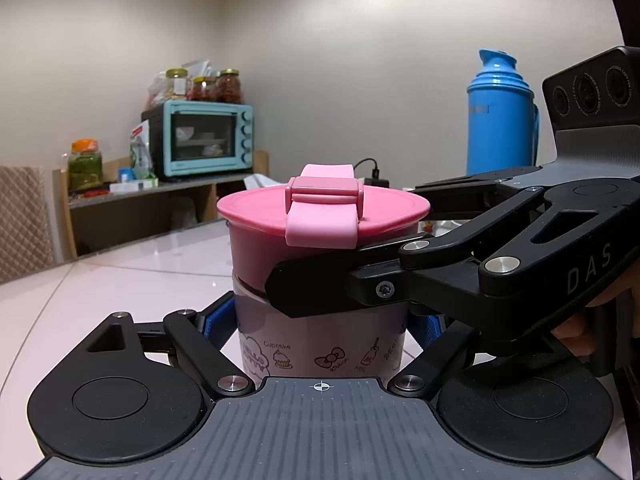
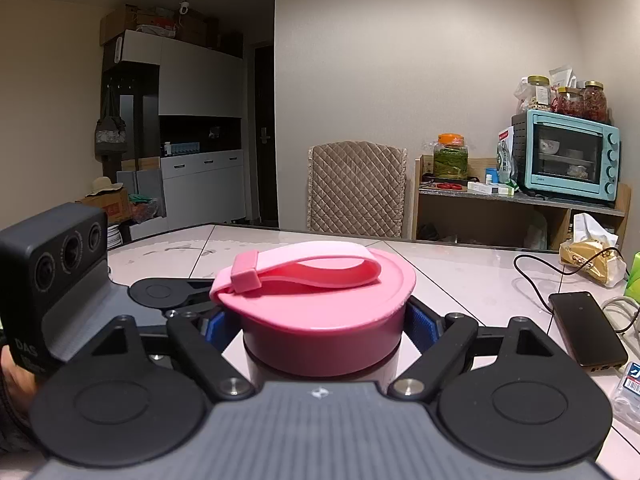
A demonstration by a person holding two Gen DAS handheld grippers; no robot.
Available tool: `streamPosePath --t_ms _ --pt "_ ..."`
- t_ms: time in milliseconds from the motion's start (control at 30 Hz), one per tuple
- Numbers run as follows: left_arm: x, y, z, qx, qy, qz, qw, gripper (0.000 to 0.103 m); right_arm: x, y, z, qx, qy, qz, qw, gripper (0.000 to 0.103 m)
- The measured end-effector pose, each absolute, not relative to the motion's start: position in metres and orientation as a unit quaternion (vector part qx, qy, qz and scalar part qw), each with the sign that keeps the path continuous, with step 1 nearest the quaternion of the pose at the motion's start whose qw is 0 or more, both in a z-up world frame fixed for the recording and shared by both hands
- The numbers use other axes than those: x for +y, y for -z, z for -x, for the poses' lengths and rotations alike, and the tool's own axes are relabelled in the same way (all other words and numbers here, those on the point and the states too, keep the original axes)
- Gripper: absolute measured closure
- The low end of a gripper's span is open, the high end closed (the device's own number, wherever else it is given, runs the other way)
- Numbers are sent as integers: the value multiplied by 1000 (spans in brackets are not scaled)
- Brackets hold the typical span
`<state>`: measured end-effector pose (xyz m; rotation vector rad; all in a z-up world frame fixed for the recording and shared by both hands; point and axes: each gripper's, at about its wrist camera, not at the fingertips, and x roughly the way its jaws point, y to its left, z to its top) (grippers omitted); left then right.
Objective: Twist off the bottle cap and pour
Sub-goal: 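Twist the pink lid with the right gripper while left gripper holds the body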
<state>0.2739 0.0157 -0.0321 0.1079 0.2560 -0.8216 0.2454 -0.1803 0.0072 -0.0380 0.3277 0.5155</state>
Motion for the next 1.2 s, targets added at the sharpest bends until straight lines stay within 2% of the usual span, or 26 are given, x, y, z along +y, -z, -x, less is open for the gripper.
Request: streamPosePath --t_ms 400,1200 --pt "19 33 -275 124 400 -51 907 13 -197 -5 -255 154 -319 27 935 18" --pt "17 32 -275 125 398 -51 908 14 -242 -13 -301 143 -529 58 835 18"
